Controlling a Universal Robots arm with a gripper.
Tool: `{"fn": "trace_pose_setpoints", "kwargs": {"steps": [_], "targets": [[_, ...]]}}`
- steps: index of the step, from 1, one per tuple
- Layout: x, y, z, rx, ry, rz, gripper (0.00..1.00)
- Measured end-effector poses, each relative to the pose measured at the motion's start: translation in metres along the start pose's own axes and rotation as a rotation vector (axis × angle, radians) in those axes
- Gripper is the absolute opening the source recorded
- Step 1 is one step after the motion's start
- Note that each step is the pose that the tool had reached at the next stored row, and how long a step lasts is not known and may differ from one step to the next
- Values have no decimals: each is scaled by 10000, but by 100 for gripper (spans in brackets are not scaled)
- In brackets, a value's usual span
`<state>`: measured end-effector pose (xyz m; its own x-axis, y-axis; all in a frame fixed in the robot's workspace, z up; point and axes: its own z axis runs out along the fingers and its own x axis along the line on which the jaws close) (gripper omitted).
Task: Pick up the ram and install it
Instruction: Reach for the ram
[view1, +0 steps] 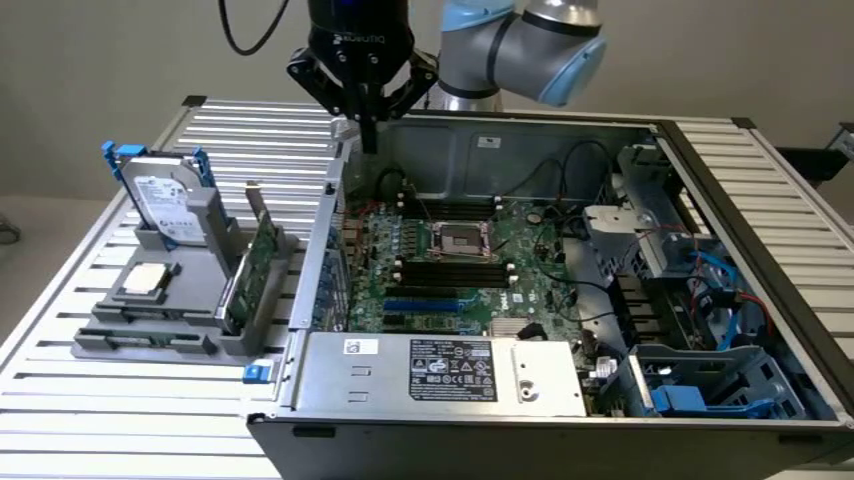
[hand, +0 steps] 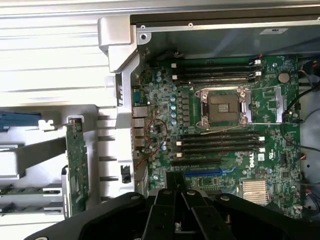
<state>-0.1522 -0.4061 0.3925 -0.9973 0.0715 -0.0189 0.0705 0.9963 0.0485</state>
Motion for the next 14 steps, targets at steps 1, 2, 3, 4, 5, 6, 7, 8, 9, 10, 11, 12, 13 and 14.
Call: {"fn": "trace_pose_setpoints", "kwargs": {"steps": [1, 2, 3, 4, 5, 6, 7, 8, 9, 10, 11, 12, 13, 14], "targets": [[34, -9, -1, 0, 0, 0, 11], [68, -18, -2, 0, 1, 1, 11], [103, -27, -3, 0, 0, 1, 11], [137, -36, -4, 1, 1, 0, 11], [171, -45, -4, 1, 1, -1, 11], [208, -54, -6, 1, 1, 0, 11], [242, -63, -6, 1, 1, 1, 11], [277, -72, -7, 2, 1, 1, 11], [312, -81, -8, 2, 2, 1, 11], [347, -90, -9, 2, 2, 0, 11], [382, -100, -10, 3, 2, 0, 11], [419, -109, -11, 2, 2, 0, 11], [459, -119, -11, 2, 2, 0, 11], [496, -129, -12, 2, 1, 1, 11]]}}
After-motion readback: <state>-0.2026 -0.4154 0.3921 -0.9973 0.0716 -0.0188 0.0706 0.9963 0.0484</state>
